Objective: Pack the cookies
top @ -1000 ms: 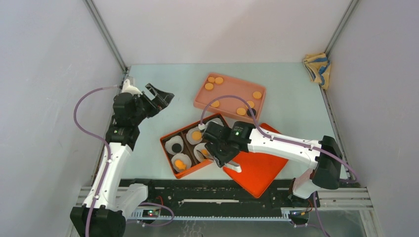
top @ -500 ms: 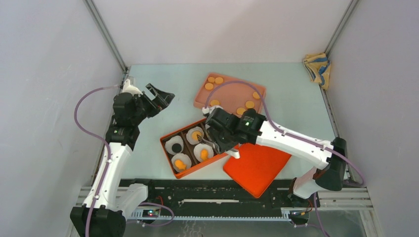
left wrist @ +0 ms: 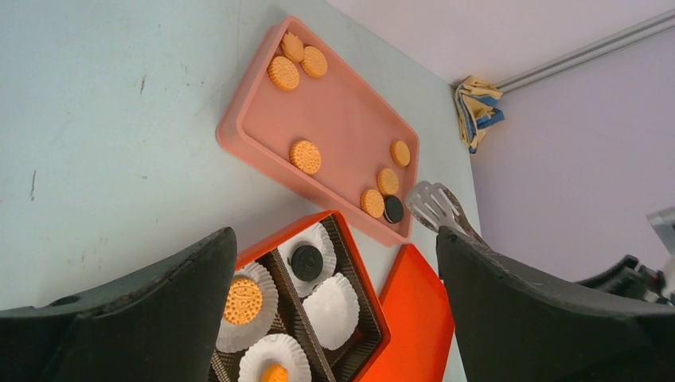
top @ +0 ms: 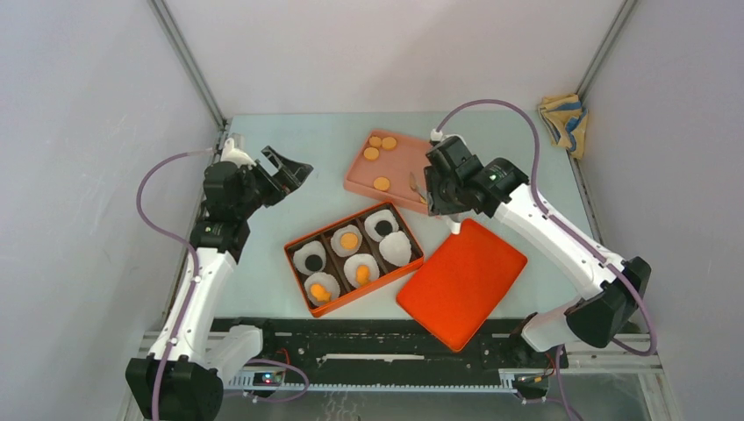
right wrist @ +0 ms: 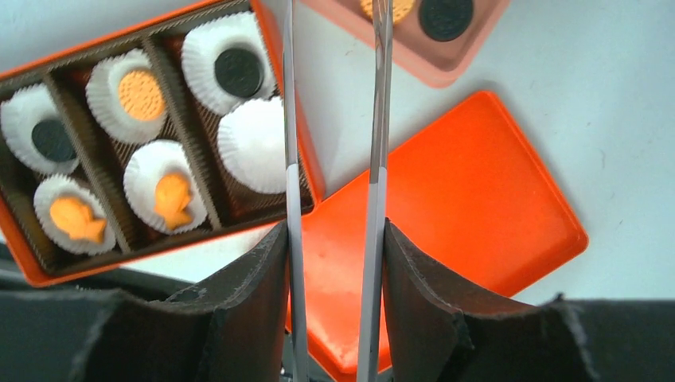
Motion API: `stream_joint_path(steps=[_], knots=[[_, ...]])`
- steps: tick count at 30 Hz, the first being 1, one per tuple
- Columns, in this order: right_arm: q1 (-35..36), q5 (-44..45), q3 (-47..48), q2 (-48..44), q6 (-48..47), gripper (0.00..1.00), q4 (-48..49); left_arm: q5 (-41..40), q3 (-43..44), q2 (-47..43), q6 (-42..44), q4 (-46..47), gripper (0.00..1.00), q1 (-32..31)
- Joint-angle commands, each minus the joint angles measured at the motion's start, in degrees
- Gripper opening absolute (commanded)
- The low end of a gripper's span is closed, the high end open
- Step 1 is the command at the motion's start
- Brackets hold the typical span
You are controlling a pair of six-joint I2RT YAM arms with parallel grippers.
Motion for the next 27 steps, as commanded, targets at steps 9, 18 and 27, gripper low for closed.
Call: stream_joint_path(steps=[9, 18, 27], knots=[[-12.16, 1.78, -3.81, 7.68, -2.63, 0.50, 8.94, 2.13, 2.16, 0.26, -1.22, 4.10, 1.00, 0.54], [-14.60, -1.88, -5.76, 11.55, -3.30, 0.52, 11.41, 1.60, 1.90, 0.67, -1.22, 3.85, 1.00, 0.53], [-14.73, -1.87, -4.04, 17.26, -2.22, 0.51, 10.94, 1.60, 1.06, 0.34, -1.17, 4.04, 1.00, 0.50]])
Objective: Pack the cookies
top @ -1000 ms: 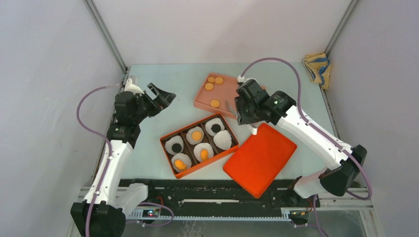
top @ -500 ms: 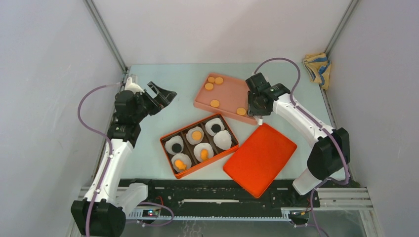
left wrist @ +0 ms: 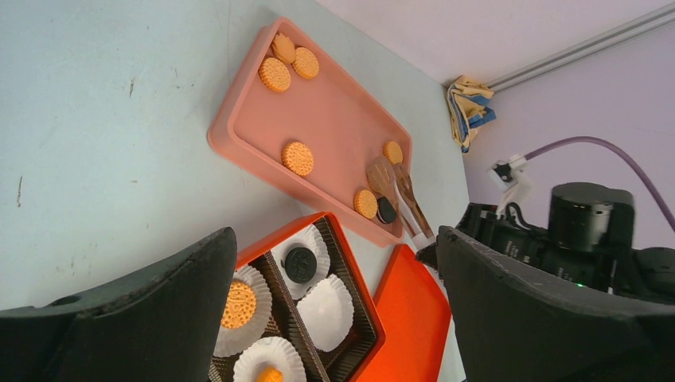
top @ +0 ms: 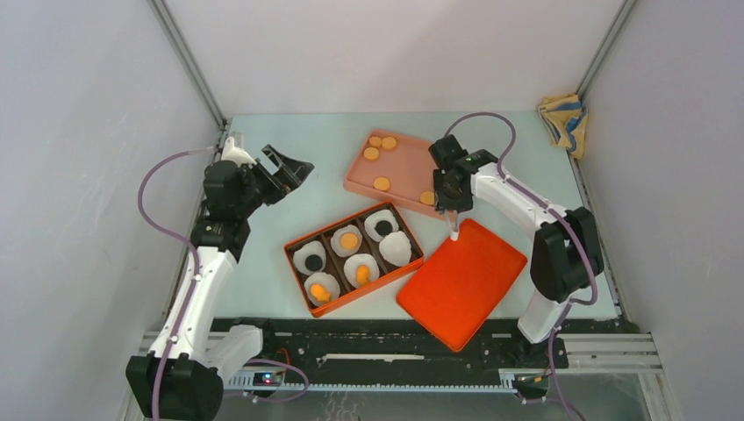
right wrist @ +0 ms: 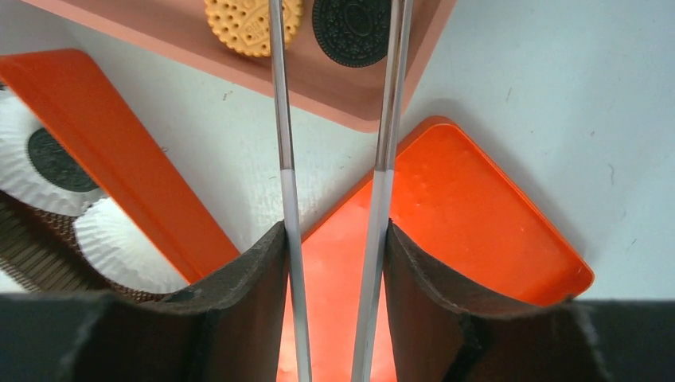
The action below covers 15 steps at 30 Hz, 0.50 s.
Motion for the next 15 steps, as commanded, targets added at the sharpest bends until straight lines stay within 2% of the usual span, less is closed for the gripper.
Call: stream_joint_path(steps=[1, 8, 15], knots=[[-0.48, 1.19, 2.06, 1.73, 0.44, 0.47, 0.85, 0.53, 1.02, -0.31, -0.28, 2.19, 1.00, 0.50], [-0.05, -0.06, 2.20, -4.27, 0.30, 0.22, 2.90, 1.04, 1.33, -0.30, -0.45, 2.33, 1.00, 0.50], [3.81, -2.71, 4.17, -13.78, -0.88, 0.17, 1.73, 0.30, 1.95, -0.75, -0.78, 2.04, 1.00, 0.55]])
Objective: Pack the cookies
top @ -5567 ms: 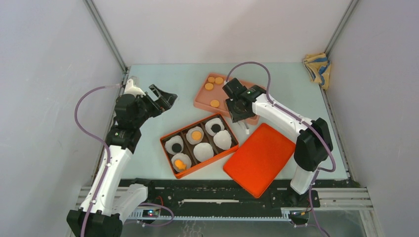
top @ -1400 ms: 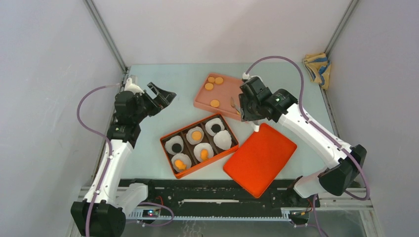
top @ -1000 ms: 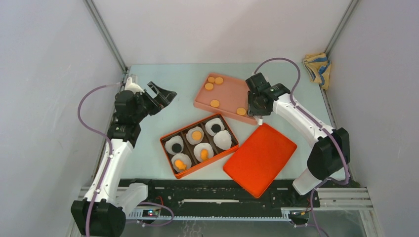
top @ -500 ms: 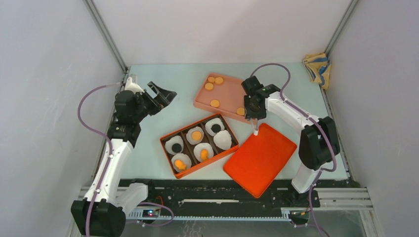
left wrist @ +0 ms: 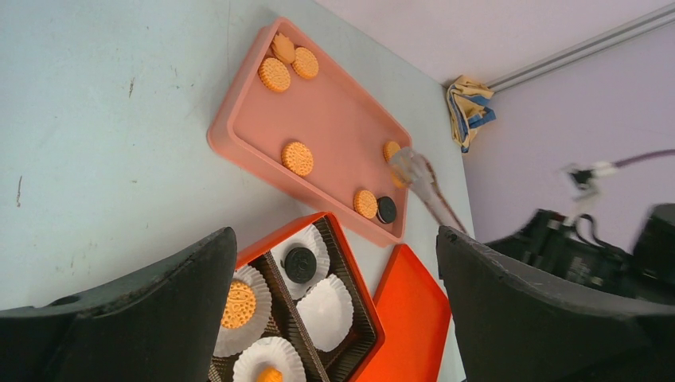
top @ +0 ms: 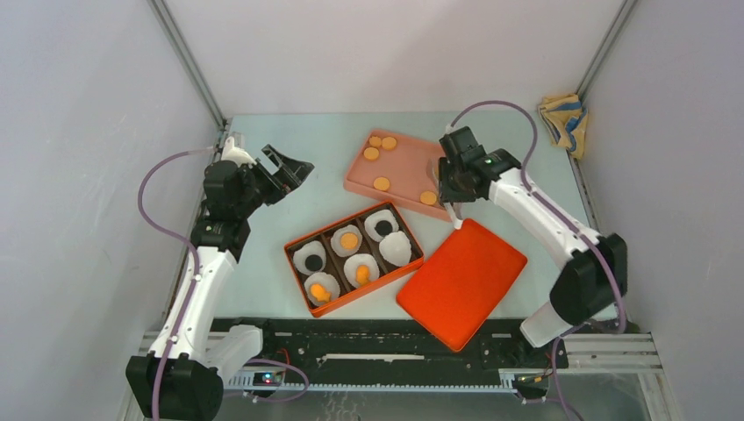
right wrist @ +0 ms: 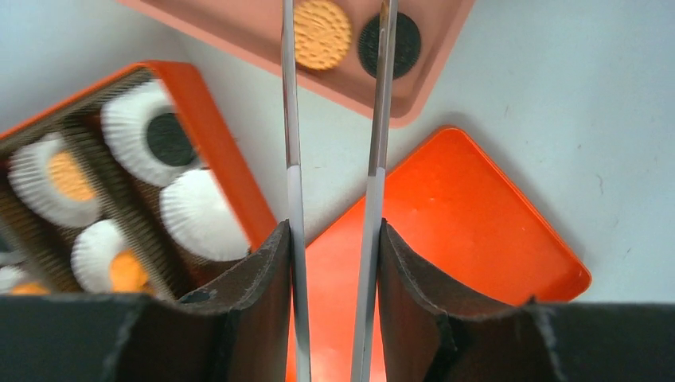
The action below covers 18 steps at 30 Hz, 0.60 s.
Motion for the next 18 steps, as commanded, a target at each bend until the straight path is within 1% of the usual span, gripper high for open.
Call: stream_joint_path(steps=[1, 5, 9, 12, 14, 18], knots=[[3.32, -1.83, 4.23, -8.38, -0.88, 0.17, 0.62, 0.32, 2.02, -0.69, -0.80, 1.98, 1.00, 0.48], [7.02, -6.03, 4.26, -11.14, -0.90, 0.17, -2.62, 0.13, 2.07, -0.39, -0.93, 1.86, 1.00, 0.49], [16.10, -8.10, 1.99, -13.03, -0.68, 0.17, -4.75, 0.52, 2.07, 0.10, -1.10, 1.92, 1.00, 0.49], [22.84, -6.57, -0.63, -13.30, 0.97, 0.18, -7.31, 1.23, 2.00, 0.15, -1.11, 1.95, 1.00, 0.51], [25.95, -5.50, -2.80, -13.56, 2.46, 0.18, -8.22, 1.32, 1.88, -0.16, -1.02, 1.94, 1.00, 0.50], [28.99, -4.19, -7.03, -14.84, 5.28, 0.18, -8.37, 1.41, 1.77, -0.68, -1.09, 1.93, 1.00, 0.55]])
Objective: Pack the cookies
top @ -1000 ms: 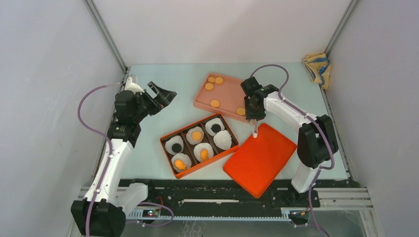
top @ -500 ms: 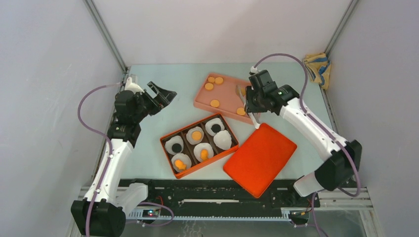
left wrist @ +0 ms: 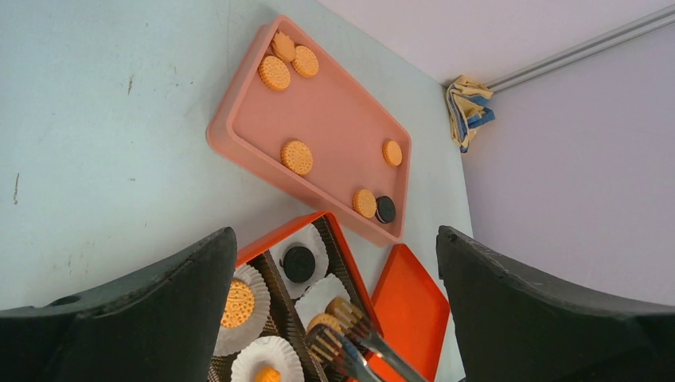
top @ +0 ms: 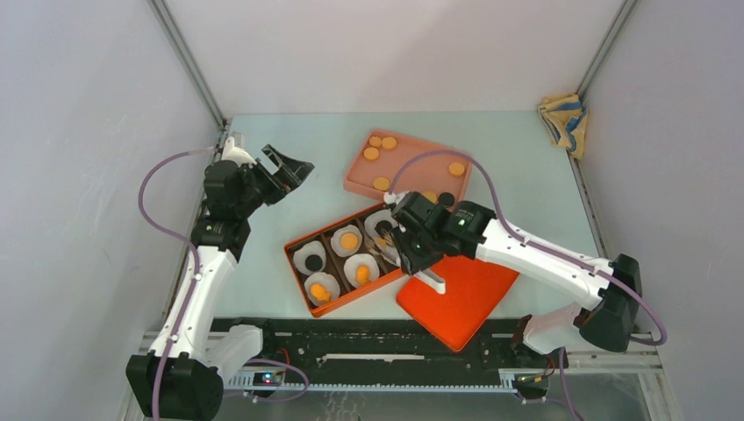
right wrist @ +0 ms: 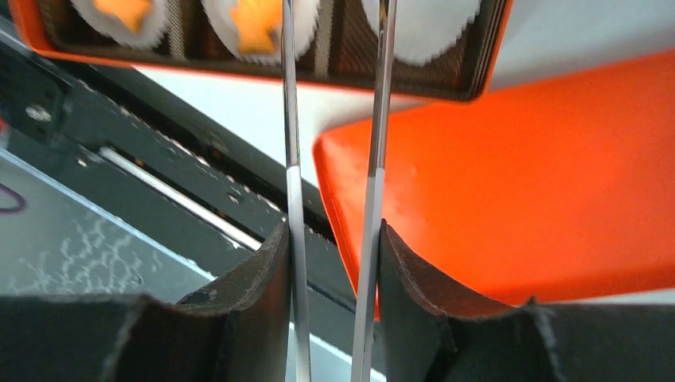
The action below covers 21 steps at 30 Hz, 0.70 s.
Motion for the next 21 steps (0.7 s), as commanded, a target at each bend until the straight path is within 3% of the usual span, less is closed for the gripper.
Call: stream_joint_path(steps=[1, 13, 17, 21], knots=[[1.59, 2.60, -3.01, -3.47, 4.24, 0.18, -1.73, 1.45, 1.80, -0.94, -0.74, 2.02, 1.00, 0.47], [2.02, 5.82, -6.72, -3.30, 5.58, 0.20, -1.89, 2.06, 1.62, -1.56, -1.03, 2.25, 1.00, 0.46], [2.02, 7.27, -6.72, -2.93, 6.41, 0.42, -3.20, 2.43, 1.75, -1.37, -0.69, 2.14, 1.00, 0.46], [2.02, 7.90, -6.72, -3.67, 6.64, 0.49, -3.22, 3.84, 2.03, -0.55, -0.42, 2.15, 1.00, 0.46]])
